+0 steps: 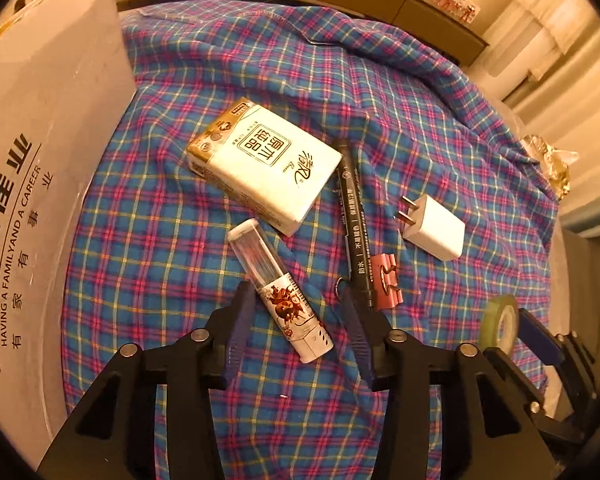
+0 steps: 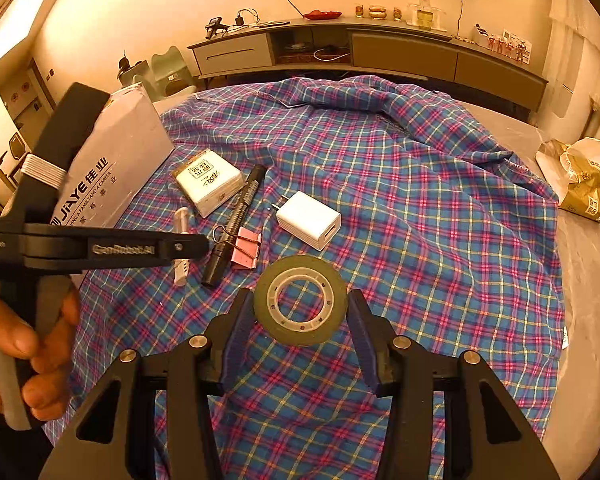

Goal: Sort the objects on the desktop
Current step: 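Grasp the clear vial with the left tool while the right tool grasps the green tape roll, then carry the vial and tape roll with both tools toward the cardboard box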

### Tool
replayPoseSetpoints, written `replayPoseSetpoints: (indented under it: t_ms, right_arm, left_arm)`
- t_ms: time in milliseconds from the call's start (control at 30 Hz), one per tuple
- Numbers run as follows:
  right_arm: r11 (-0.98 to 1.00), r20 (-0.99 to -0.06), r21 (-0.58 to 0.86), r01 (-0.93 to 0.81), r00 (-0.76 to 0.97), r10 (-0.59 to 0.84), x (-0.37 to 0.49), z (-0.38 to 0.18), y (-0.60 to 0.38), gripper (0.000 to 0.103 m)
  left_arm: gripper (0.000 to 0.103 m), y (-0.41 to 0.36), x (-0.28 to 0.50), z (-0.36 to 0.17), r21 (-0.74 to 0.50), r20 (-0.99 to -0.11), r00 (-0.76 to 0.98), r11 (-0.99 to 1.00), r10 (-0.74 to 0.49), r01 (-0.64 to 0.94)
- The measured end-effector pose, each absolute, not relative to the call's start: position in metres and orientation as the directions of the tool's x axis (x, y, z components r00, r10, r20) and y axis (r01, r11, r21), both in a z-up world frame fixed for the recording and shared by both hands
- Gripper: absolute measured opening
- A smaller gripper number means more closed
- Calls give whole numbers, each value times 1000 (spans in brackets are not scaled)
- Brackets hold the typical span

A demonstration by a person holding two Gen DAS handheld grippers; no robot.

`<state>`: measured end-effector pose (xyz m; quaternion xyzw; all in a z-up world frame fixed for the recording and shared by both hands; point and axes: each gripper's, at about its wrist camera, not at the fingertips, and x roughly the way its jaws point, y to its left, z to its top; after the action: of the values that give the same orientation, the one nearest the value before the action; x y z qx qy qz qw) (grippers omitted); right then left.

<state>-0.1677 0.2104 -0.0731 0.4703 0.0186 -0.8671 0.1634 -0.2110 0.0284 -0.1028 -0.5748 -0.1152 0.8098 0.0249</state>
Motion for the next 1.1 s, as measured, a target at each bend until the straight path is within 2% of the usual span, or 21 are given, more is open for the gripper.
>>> replayPoseSetpoints:
  t_ms: [33,67,633,1100]
  right_arm:
    - [-946,-821,124,299,-505,-267,-168,-73,211,49]
    - [-947,-819,127,296,-507,-268,-167,-72,212,49]
    - [-945,-799,160,285,-525,-293,-155,-62,212,49]
    - [-930,-756,149,335,-568,-325,-108,-38,167,49]
  left_arm:
    - [24,28,-211,-104,-219,-925,-336,-971,176,94]
    - [18,26,-210,-105,-240,-923,-331,-966,197,94]
    - [18,14,-167,-42,-268,-868,-438,-963,236,13]
    - [18,-22,-108,-3,-281,-825,-498,-959,265,-45]
